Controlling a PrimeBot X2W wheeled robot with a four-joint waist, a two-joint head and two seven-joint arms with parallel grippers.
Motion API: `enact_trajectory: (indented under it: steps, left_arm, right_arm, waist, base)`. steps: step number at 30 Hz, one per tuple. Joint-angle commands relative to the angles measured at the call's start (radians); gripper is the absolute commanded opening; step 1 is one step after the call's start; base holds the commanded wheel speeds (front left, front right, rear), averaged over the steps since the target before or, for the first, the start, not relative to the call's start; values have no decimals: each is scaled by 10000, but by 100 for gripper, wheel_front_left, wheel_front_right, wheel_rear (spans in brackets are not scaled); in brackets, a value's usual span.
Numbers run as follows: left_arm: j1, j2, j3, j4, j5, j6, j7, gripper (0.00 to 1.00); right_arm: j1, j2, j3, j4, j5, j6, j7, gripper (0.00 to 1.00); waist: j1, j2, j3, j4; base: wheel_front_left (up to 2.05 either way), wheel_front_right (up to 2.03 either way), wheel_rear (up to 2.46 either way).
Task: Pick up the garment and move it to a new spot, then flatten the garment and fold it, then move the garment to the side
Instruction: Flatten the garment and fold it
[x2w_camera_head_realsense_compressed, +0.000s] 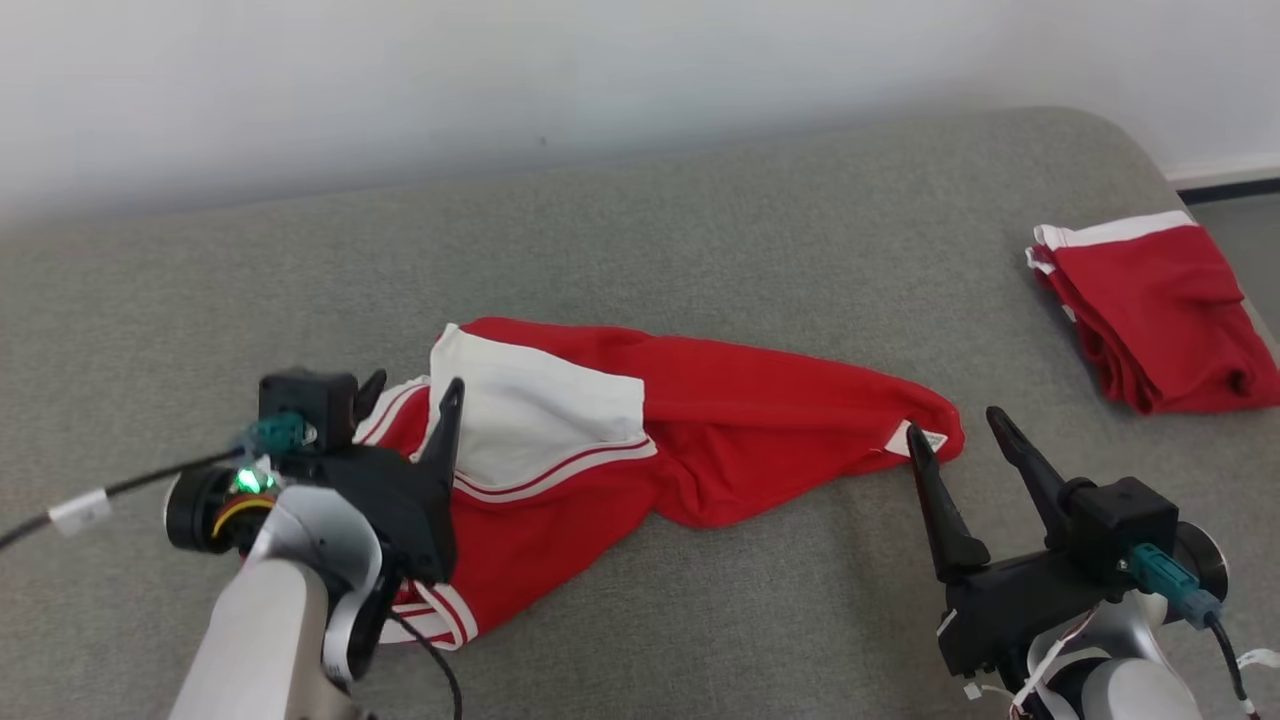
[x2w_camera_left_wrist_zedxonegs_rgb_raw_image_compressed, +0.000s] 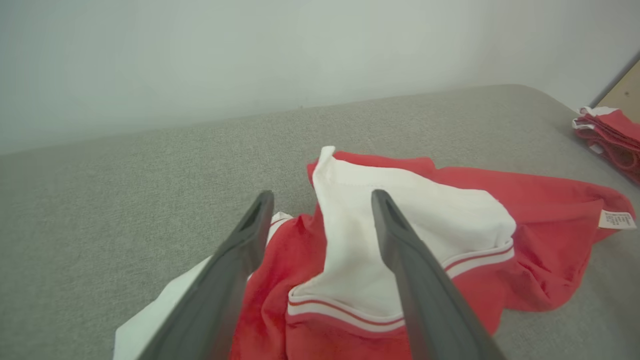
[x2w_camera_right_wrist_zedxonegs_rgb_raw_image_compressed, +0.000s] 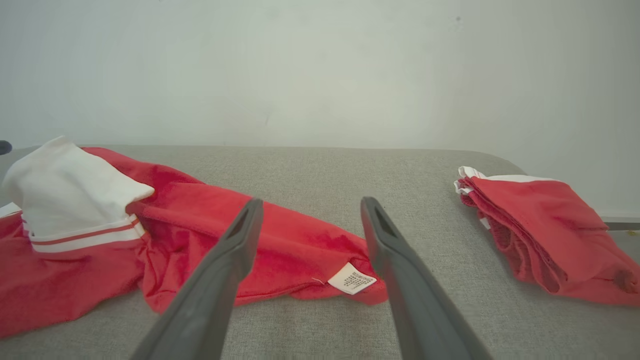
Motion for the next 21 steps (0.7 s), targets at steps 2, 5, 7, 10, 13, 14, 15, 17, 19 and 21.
enact_trajectory:
  steps: [2,5,7,10,13,14,15,17,19,21]
  left_arm:
    - [-474,30,95,330,-144,76,275,100]
    - [-949,118,96,760,-78,224,685,100]
    - [-1172,200,63,995,-82,229,1008,100]
    - [-1442,286,19,1152,-200,202,1423,100]
    - [-1609,353,-8,1114,-263,186,1761,100]
    - [-1609,353,-8,1114,-263,186,1761,100]
    - [-1654,367,-13,1070,-290,187,1858,100]
    - [-1682,355,-50,946,-345,196,2052,47]
    - [-1655,360,-132,790,-377,177,2219,34]
    - [-1615,392,-221,614,-384,156,2287,27]
  right_arm:
    - [-101,-28,128,125,104,-23,-90,100]
    - [-189,-27,269,271,160,-23,-193,100]
    - [-226,-50,336,366,184,-23,-251,100]
    - [-297,-84,383,458,233,-23,-329,100]
    - [-342,-78,389,557,238,-23,-383,100]
    - [-342,-78,389,557,238,-23,-383,100]
    - [-342,-54,393,575,220,-23,-392,100]
    - [-360,-13,401,597,187,-23,-414,100]
    - [-389,16,405,612,175,-23,-423,100]
    - [-427,27,420,628,171,-23,-431,100]
  waist:
    - [-1,-1,375,-323]
    - [-1,-1,520,-453]
    - [-1,-1,571,-521]
    - [-1,-1,618,-573]
    - [-1,-1,639,-577]
    - [-1,-1,639,-577]
    - [-1,-1,644,-575]
    - [-1,-1,655,-554]
    - [-1,-1,671,-521]
    - [-1,-1,701,-491]
  base:
    - [0,0,0]
    - [0,0,0]
    - [0,0,0]
    - [0,0,0]
    - [0,0,0]
    - [0,0,0]
    - [0,0,0]
    - [0,0,0]
    - [0,0,0]
    - [0,0,0]
